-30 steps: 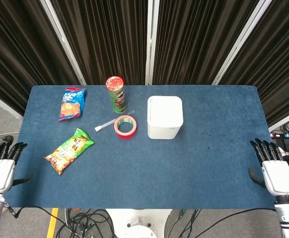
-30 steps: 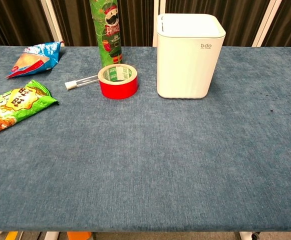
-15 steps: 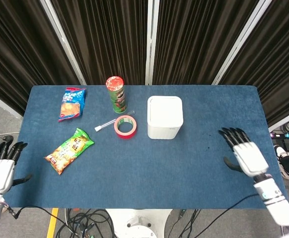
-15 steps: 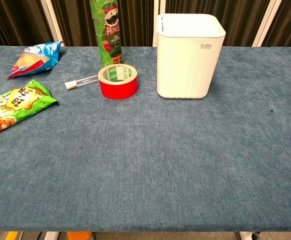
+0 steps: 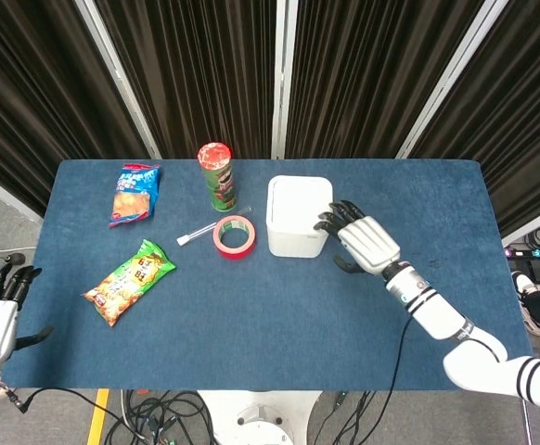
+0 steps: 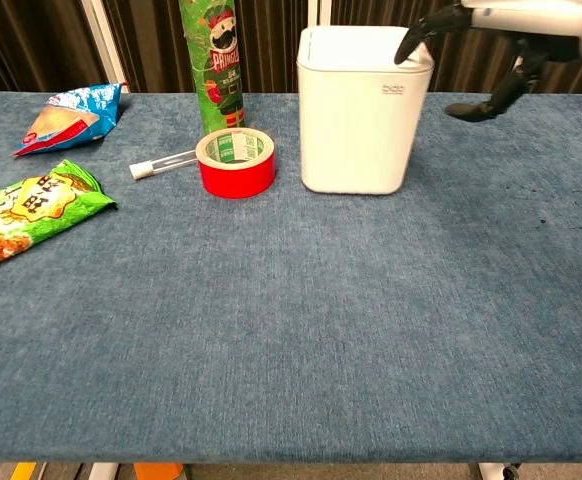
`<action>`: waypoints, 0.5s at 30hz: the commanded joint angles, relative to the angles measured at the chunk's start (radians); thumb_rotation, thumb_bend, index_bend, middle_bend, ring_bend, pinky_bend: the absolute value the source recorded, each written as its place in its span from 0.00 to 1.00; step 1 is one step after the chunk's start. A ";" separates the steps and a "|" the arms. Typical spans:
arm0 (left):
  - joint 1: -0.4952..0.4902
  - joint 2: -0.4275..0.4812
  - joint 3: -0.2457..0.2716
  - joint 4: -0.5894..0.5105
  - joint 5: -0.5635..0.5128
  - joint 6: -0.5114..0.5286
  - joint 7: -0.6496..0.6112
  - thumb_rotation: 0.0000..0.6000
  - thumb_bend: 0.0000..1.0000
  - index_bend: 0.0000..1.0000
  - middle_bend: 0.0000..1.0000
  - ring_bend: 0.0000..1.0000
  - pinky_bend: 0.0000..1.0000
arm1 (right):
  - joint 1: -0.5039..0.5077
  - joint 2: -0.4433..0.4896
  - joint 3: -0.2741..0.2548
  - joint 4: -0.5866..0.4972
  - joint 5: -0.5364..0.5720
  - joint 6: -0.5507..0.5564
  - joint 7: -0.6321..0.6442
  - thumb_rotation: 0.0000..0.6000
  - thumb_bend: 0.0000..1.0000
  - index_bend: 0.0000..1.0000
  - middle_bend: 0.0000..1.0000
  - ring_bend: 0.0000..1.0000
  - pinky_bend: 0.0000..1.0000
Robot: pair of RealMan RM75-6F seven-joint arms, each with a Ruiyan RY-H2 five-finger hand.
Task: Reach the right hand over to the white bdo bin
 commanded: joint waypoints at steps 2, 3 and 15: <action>0.003 0.002 -0.001 0.003 -0.004 0.002 -0.005 1.00 0.00 0.15 0.13 0.01 0.00 | -0.004 -0.005 -0.003 -0.001 -0.002 0.041 0.026 1.00 0.29 0.23 0.18 0.00 0.00; 0.004 0.002 -0.001 0.003 -0.005 0.001 -0.006 1.00 0.00 0.15 0.13 0.01 0.00 | -0.005 -0.002 -0.006 -0.002 -0.005 0.046 0.031 1.00 0.29 0.23 0.18 0.00 0.00; 0.011 0.001 0.003 0.000 -0.001 0.007 -0.006 1.00 0.00 0.15 0.13 0.01 0.00 | 0.044 -0.045 -0.033 0.060 0.049 -0.008 0.028 1.00 0.29 0.23 0.18 0.00 0.00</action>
